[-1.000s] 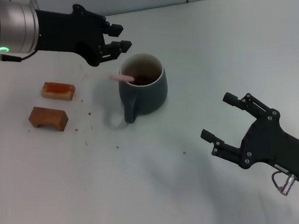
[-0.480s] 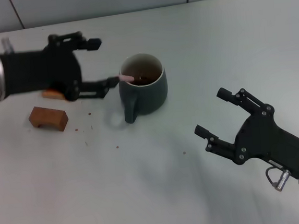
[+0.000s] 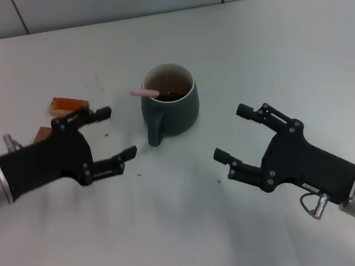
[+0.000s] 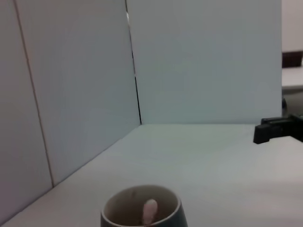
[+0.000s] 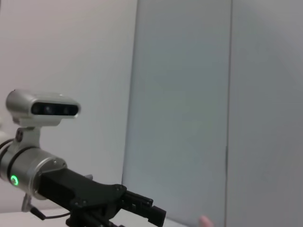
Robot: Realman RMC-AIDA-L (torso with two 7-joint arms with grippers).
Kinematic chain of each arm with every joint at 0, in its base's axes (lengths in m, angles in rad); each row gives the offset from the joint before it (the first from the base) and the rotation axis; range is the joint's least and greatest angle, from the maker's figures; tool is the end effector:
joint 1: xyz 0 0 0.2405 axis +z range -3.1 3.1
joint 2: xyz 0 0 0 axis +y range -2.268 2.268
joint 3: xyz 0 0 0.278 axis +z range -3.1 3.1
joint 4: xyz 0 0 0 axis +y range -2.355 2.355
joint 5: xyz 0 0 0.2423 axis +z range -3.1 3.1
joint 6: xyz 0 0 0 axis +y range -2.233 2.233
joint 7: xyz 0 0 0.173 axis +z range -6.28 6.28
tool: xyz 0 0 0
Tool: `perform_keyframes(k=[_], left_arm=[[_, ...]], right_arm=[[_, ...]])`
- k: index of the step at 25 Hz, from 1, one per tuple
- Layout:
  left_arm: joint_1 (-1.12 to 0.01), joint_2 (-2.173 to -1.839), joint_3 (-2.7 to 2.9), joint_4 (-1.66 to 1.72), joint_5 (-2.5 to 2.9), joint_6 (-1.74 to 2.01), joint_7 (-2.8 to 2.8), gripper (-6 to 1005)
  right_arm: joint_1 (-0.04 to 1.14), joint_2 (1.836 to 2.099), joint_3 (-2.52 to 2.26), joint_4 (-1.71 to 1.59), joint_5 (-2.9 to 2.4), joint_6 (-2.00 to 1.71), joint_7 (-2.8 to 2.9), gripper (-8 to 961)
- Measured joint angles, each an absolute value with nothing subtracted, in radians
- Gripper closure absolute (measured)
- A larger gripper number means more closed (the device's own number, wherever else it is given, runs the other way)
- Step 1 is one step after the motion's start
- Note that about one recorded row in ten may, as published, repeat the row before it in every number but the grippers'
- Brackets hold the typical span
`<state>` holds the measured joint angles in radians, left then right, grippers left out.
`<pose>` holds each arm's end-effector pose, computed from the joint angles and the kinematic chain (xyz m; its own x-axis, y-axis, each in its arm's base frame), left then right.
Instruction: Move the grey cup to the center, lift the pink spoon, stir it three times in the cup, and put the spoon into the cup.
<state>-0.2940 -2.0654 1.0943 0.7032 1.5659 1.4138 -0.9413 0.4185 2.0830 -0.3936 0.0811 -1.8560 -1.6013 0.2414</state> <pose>-0.3065 0.3370 -0.0518 0.8733 0.0014 0.4871 0.2146 -0.8989 -0.3821 0.2982 0.2719 -0.1196 0.6950 0.1374 -0.7057 -0.3302 -0.8109 -0.4831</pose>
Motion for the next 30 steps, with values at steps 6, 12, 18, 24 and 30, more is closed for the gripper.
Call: perform_keyframes(k=[6, 12, 18, 24, 30], left_arm=[[-0.252, -2.069, 1.097, 0.615, 1.468, 1.462, -0.845, 144], [-0.235, -2.073, 1.103, 0.611, 1.444, 1.461, -0.824, 145], [-0.242, -2.074, 1.105, 0.610, 1.443, 1.461, -0.820, 146], [-0.244, -2.074, 1.105, 0.609, 1.442, 1.460, -0.820, 146], [-0.252, -2.074, 1.102, 0.596, 1.440, 1.460, -0.827, 147]], right_arm=[[0.436, 2.083, -0.403, 0.091, -1.856, -1.563, 0.246, 119], [0.450, 2.082, -0.403, 0.092, -1.856, -1.537, 0.256, 119], [0.460, 2.080, -0.405, 0.087, -1.856, -1.534, 0.289, 120], [0.461, 2.080, -0.416, 0.084, -1.856, -1.534, 0.290, 120], [0.463, 2.080, -0.418, 0.083, -1.856, -1.534, 0.289, 119]])
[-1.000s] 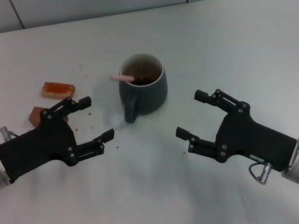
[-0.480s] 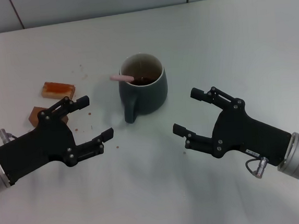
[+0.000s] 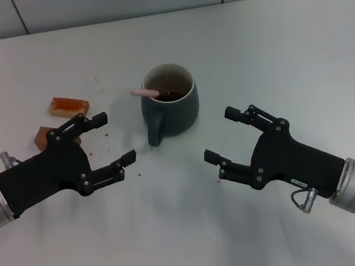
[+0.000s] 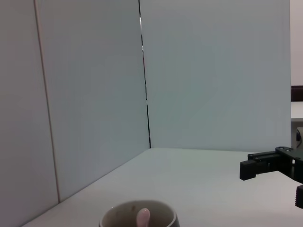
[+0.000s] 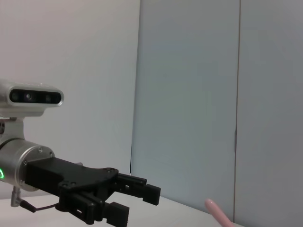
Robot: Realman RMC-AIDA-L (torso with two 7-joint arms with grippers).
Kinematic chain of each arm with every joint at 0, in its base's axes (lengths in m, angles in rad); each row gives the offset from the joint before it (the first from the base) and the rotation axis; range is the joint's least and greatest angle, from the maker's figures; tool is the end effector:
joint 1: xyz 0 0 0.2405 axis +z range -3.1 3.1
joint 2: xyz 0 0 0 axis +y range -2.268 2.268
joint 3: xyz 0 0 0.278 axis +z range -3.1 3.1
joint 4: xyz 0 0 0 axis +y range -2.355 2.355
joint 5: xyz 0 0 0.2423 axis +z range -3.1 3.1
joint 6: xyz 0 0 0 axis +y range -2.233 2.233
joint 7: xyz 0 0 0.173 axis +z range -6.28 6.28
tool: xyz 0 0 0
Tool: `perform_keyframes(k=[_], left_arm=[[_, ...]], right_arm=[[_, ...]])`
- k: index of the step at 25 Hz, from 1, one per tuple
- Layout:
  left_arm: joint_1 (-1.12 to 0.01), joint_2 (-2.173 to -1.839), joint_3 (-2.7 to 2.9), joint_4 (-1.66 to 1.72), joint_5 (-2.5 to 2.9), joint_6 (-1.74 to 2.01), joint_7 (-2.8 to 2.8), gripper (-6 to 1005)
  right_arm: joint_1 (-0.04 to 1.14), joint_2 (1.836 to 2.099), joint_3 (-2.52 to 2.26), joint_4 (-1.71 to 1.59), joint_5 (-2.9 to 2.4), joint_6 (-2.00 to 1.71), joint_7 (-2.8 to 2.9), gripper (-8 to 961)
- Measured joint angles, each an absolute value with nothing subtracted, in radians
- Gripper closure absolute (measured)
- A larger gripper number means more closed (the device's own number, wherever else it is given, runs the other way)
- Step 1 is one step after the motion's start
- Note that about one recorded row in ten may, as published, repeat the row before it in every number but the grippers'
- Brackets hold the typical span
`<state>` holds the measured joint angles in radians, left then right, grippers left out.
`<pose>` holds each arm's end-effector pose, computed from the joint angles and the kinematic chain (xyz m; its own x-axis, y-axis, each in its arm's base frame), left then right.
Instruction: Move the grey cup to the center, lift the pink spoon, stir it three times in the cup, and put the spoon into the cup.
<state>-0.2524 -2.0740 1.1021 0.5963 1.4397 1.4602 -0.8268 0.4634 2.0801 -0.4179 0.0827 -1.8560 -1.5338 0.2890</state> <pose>-0.3164 0.3135 -0.0596 0.8157 -0.0054 0.5785 0.2766 -0.8746 -0.3982 0.2954 0.2858 -0.1278 0.7212 0.0887 -0.6870 -0.3239 -0.8336 -0.4475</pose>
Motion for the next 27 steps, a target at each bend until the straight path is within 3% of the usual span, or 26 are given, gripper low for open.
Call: perform_keyframes(k=[27], left_arm=[[-0.253, -2.071, 1.104, 0.587, 1.435, 1.468, -0.829, 150]], right_arm=[[0.454, 2.082, -0.419, 0.086, -1.856, -1.542, 0.283, 119]])
